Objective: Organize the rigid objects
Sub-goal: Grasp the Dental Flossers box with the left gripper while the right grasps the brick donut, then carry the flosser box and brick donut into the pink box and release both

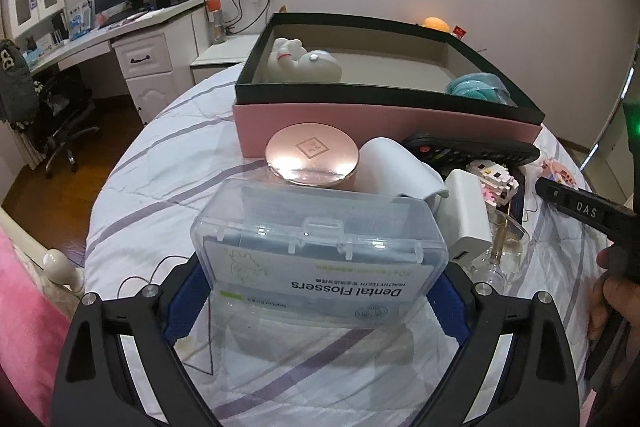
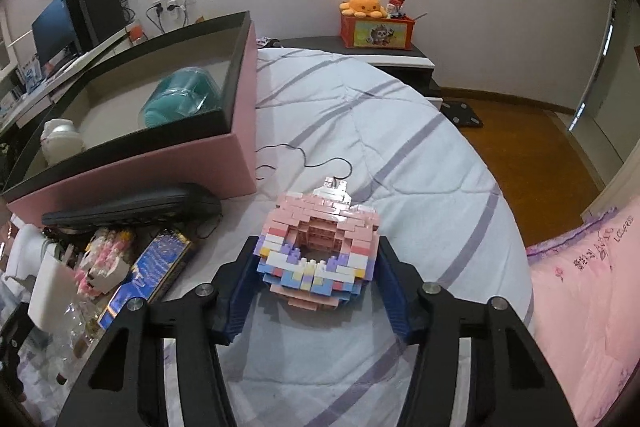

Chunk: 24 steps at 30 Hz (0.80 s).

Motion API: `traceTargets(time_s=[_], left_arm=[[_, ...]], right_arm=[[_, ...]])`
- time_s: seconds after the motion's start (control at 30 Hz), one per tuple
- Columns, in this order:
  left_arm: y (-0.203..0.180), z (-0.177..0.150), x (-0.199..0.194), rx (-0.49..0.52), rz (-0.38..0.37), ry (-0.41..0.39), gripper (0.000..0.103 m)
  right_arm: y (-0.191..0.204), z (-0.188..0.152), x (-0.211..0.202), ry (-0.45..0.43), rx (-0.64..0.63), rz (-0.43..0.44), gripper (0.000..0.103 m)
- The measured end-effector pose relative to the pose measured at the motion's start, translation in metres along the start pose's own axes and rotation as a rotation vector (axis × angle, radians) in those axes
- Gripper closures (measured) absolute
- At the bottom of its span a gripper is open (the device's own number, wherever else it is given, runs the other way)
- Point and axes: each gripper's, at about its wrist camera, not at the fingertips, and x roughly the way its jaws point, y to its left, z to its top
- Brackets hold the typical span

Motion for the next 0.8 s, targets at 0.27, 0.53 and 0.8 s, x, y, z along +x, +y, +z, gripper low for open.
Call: traceTargets(time_s=[0.27,0.53,0.8], left_arm=[[0.007,0.001,-0.017,-0.01,0.013,-0.016,0.008],[0.011,0.017,-0.034,-0.018,0.01,-0.047,0.008],[0.015,0.076,-0.052,-0.014,0.004,-0.133,0.008]], right_arm=[[0.01,-0.006,-0.022,-0.025,-0.021,0.067,0.047],[0.034,0.0,-0.053,-0.064,-0.065,0.143,0.047],[0.057,0.029,-0.07,-0.111,-0.101,0.221,0.047]])
